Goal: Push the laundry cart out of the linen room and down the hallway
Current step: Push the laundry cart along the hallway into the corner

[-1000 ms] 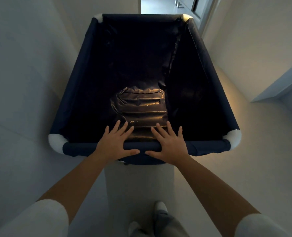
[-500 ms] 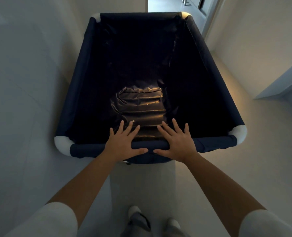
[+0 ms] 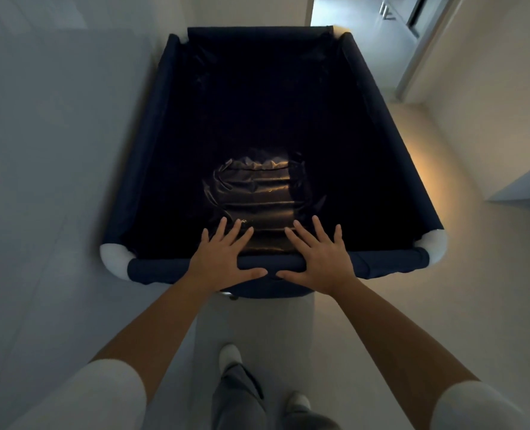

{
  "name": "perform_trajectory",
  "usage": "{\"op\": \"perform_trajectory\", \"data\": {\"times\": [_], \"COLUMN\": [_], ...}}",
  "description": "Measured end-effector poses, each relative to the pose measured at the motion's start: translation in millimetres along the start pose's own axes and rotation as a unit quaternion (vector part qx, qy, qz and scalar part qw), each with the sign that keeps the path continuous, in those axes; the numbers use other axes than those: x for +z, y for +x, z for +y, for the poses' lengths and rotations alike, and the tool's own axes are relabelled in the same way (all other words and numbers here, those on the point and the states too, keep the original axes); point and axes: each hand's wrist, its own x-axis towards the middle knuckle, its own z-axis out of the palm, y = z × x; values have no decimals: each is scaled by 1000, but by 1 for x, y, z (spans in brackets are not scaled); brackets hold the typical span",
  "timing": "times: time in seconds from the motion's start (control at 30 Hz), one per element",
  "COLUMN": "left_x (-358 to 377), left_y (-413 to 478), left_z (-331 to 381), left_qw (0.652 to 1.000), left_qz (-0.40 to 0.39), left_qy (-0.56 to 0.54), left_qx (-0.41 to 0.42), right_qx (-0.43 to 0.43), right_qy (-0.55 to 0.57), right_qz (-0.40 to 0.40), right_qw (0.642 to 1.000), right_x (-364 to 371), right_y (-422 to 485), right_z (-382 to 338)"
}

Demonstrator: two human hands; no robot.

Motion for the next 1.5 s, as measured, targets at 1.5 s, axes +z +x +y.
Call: {"op": "perform_trajectory", "data": {"times": [1.5], "left_x": [-70], "left_y": [198], "left_z": [-83], "left_qw": [1000], "left_qz": [28], "left_qy": [3], "left_qx": [-9], "right_qx": [-6], "right_qy": [-9], "right_qz": [-4], "right_qw": [1000], "right_x": [-29], "right_y": [217], "right_z": [74]}}
